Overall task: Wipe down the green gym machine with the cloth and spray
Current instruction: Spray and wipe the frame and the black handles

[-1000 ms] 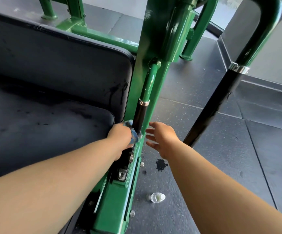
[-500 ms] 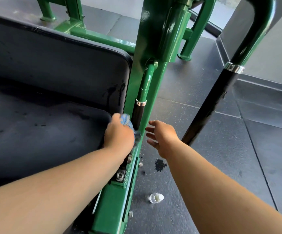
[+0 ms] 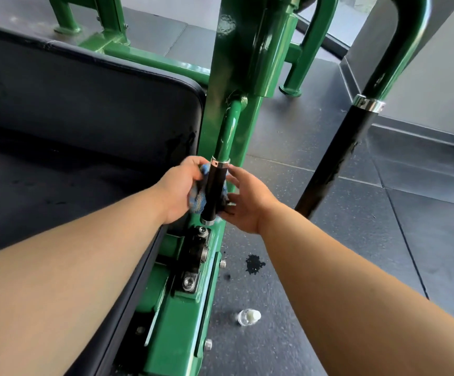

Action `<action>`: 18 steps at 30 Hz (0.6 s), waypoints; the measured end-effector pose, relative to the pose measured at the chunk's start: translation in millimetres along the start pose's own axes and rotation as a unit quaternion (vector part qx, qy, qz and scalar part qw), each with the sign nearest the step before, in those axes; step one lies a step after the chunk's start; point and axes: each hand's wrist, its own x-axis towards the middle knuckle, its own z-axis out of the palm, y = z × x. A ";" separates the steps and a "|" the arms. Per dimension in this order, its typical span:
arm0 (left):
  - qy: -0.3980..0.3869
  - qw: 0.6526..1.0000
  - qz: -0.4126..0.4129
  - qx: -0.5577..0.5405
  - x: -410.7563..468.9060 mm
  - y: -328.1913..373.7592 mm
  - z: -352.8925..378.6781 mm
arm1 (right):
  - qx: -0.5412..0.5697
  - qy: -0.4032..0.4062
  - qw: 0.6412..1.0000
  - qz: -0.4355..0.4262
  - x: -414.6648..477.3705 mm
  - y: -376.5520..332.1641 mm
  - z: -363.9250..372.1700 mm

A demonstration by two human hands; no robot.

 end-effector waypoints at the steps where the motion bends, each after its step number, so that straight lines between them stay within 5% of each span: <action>1: -0.005 1.000 0.007 -0.024 -1.7 1.5 0.7 | -0.015 -0.009 1.000 0.009 -0.4 -0.3 3.8; 6: 0.111 0.983 0.110 0.101 1.7 -1.0 -6.9 | 0.003 0.119 0.983 -0.139 9.5 -10.1 10.4; 9: 0.115 0.990 0.071 0.038 1.5 -4.9 -18.2 | 0.112 0.074 0.964 -0.230 -6.2 -25.6 11.0; 13: 0.097 0.993 0.065 0.018 0.6 -8.8 -3.3 | -0.086 0.097 0.962 -0.241 -13.4 11.3 4.2; 18: 0.111 0.974 0.066 0.184 -6.1 -21.1 12.8 | -0.274 0.127 0.943 -0.139 -2.4 74.4 -17.2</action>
